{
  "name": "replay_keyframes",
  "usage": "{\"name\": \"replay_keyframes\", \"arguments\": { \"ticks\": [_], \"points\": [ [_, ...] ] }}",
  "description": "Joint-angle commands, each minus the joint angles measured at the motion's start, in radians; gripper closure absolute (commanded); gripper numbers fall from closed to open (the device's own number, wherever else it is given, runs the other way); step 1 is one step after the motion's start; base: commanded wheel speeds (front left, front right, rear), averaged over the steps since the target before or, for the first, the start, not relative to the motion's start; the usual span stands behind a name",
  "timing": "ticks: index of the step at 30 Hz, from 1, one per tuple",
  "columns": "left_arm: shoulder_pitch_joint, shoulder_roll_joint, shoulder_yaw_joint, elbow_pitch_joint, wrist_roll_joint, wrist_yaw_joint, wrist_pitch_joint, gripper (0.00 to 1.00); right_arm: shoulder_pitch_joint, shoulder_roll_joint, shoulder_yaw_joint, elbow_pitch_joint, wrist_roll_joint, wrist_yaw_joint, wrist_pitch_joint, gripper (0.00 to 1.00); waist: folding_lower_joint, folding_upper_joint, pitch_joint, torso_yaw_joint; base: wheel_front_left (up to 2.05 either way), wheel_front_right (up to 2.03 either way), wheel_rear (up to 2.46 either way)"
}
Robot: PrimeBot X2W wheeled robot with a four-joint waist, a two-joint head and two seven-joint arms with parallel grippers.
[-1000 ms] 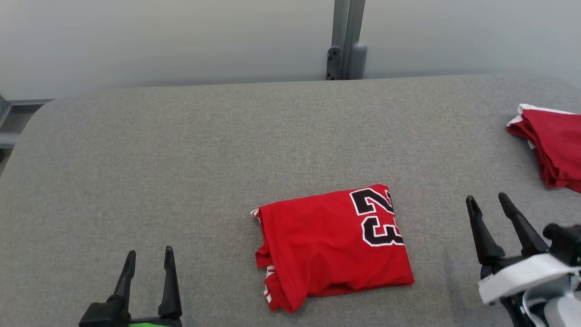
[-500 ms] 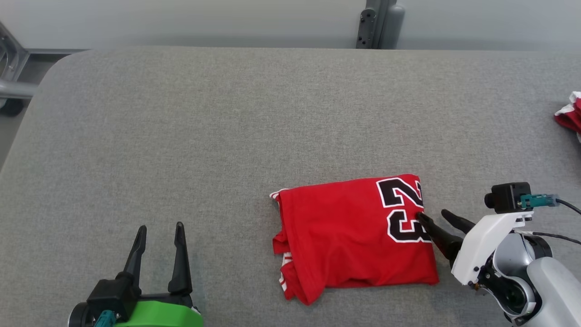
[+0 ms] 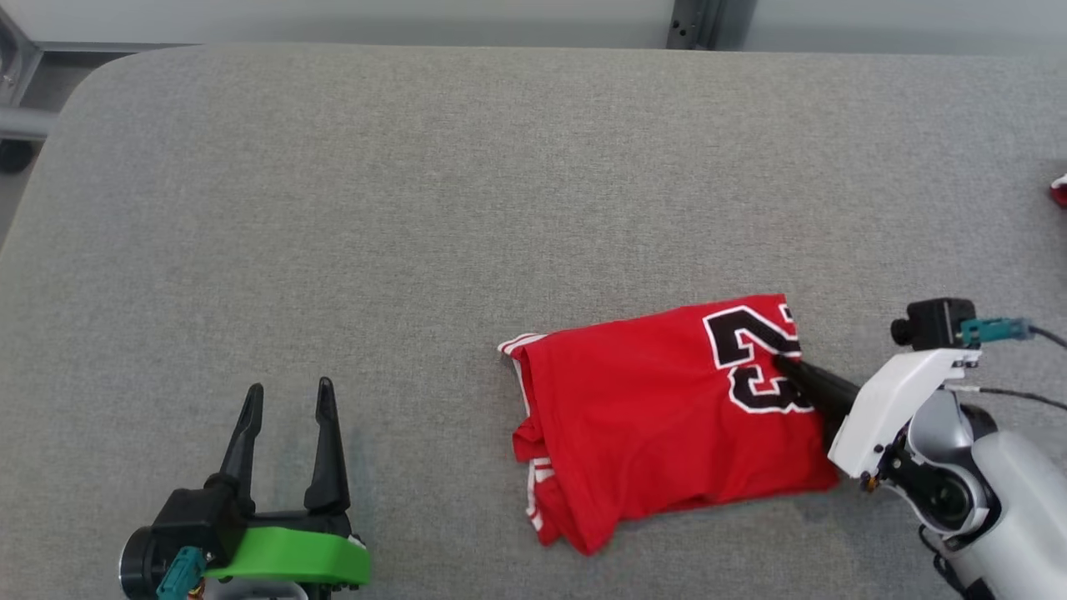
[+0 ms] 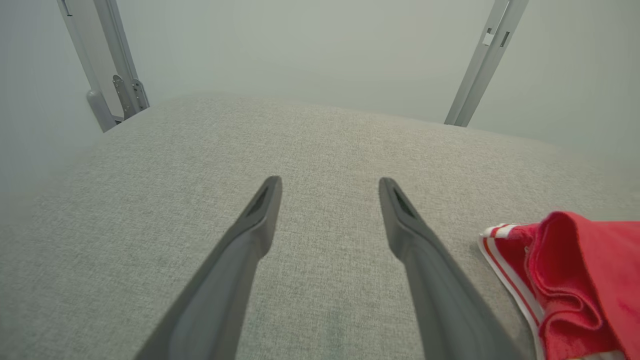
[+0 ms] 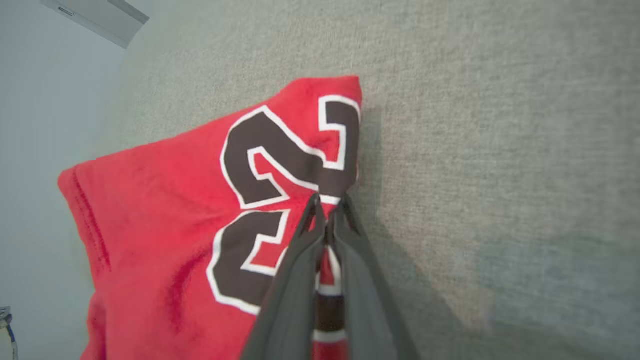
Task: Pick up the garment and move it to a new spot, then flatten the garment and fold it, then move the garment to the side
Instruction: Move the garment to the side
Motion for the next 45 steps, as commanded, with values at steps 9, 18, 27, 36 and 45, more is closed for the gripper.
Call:
{"name": "replay_keyframes", "arguments": {
  "ticks": [9,18,27,36,45],
  "points": [
    [-0.082,0.001,0.008,-0.065,0.019,-0.016,-0.003,0.0,-0.205,-0.18,-0.096,-0.117,0.014,0.0,0.073,1.0,0.0,0.0,0.112,-0.198,0.0,0.0,0.0],
    [-0.185,0.002,-0.026,-0.042,0.062,-0.056,-0.003,0.0,-0.371,-0.285,-0.264,-0.139,-0.055,0.0,0.207,1.0,0.0,0.0,0.214,-0.273,0.0,0.0,0.0],
    [-0.211,0.002,-0.015,-0.035,0.089,-0.071,-0.003,0.0,-0.478,-0.28,-0.401,-0.117,-0.133,0.0,0.283,1.0,0.0,0.0,0.263,-0.277,0.0,0.0,0.0],
    [-0.22,0.002,0.002,-0.031,0.115,-0.085,-0.003,0.0,-0.519,-0.265,-0.508,-0.039,-0.243,0.0,0.304,1.0,0.0,0.0,0.276,-0.272,0.0,0.0,0.0],
    [-0.194,0.002,0.011,-0.022,0.121,-0.09,-0.003,0.0,-0.494,-0.28,-0.528,0.006,-0.449,0.0,0.095,0.0,0.0,0.0,0.244,-0.27,0.0,0.0,0.0]
  ]
}}
